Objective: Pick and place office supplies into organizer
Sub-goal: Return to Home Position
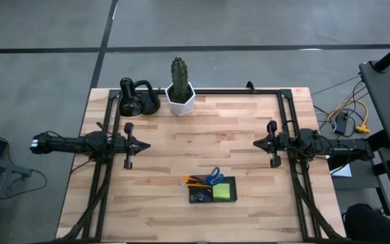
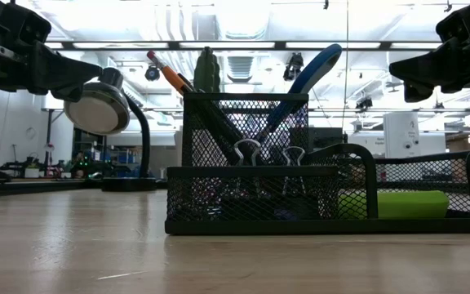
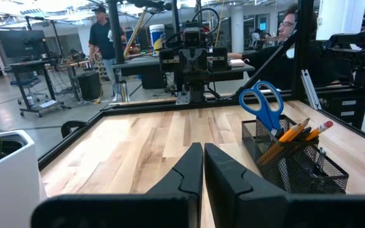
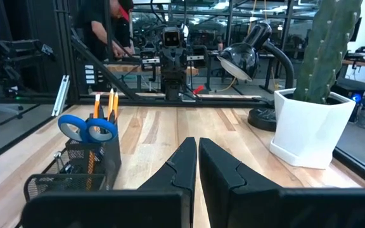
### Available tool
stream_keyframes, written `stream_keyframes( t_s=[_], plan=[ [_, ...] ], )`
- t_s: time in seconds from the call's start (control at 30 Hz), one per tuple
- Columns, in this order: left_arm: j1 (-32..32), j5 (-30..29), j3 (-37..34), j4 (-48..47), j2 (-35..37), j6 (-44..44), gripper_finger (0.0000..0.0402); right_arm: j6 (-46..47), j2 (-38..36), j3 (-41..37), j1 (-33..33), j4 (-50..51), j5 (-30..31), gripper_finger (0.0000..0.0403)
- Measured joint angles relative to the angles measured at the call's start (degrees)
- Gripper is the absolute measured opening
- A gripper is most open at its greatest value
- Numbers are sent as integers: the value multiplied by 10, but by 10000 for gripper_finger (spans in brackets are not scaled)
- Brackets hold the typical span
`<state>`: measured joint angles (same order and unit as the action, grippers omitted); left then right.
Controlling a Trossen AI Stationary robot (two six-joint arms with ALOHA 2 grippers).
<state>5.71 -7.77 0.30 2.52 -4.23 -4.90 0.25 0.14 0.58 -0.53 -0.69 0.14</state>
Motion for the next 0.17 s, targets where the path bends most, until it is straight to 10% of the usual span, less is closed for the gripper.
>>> stream_keyframes(
  t_s=[0.17],
  plan=[
    [0, 0, 0, 0, 0, 0, 0, -6, 0, 0, 0, 0, 0, 8]
  ],
)
